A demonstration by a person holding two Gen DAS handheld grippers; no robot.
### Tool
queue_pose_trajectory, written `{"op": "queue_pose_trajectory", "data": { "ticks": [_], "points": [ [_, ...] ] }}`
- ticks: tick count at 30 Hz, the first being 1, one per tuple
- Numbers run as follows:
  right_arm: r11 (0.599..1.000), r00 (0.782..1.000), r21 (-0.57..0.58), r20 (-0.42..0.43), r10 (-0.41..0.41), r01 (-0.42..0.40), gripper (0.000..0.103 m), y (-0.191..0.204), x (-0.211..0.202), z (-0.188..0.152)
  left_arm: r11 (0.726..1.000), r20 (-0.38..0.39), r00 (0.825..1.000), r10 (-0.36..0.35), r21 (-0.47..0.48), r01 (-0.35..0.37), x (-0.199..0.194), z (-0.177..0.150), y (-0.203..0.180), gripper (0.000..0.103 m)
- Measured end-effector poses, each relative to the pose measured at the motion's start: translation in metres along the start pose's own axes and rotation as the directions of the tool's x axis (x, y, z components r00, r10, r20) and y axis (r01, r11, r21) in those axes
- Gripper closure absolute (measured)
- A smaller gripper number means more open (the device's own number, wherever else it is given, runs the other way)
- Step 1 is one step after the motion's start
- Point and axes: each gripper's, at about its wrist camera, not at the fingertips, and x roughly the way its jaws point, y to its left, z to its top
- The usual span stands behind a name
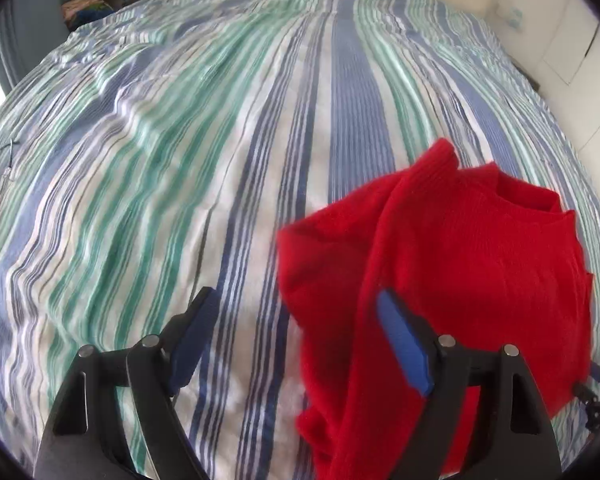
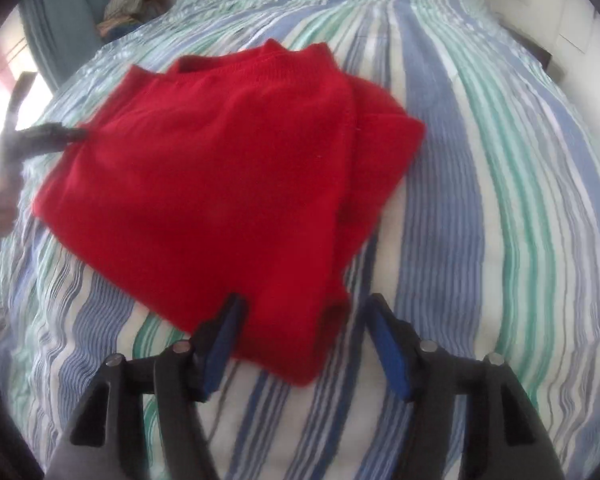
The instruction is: Fold small clothes
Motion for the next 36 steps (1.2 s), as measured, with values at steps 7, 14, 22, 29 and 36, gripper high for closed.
{"op": "queue_pose_trajectory", "data": {
  "ticks": [7, 14, 22, 29, 36],
  "points": [
    [0.995, 0.995, 0.096, 0.098, -0.033, 0.024, 0.021, 0.035, -0.044, -0.055, 0.983, 0.052, 0.996, -0.07, 0.172, 0.06, -0.064, -0.105, -0.042, 0.008],
    [0.975, 0.98, 0.183, 0.126, -0.151, 0.127, 0.006, 0.097, -0.051, -0.113, 0.962, 0.042, 0.999, 0.022, 0.271, -0.032, -0.053, -0.207, -0.092, 0.007],
    [0.955, 0.952, 0.165, 0.142, -0.27, 0.246, 0.0, 0.108, -0.017, -0.133, 0.97, 0.1, 0.994, 0.041, 0.234, -0.064, -0.037, -0.219, -0.087, 0.001],
    [0.946, 0.934, 0.131, 0.166, -0.316, 0.297, 0.0, 0.115, -0.011, -0.134, 0.969, 0.109, 0.993, 0.035, 0.239, -0.061, -0.036, -0.224, -0.087, 0.001],
    [0.943, 0.931, 0.118, 0.162, -0.327, 0.31, 0.0, 0.116, -0.009, -0.134, 0.969, 0.109, 0.993, 0.037, 0.239, -0.062, -0.036, -0.224, -0.088, 0.001]
  ]
}}
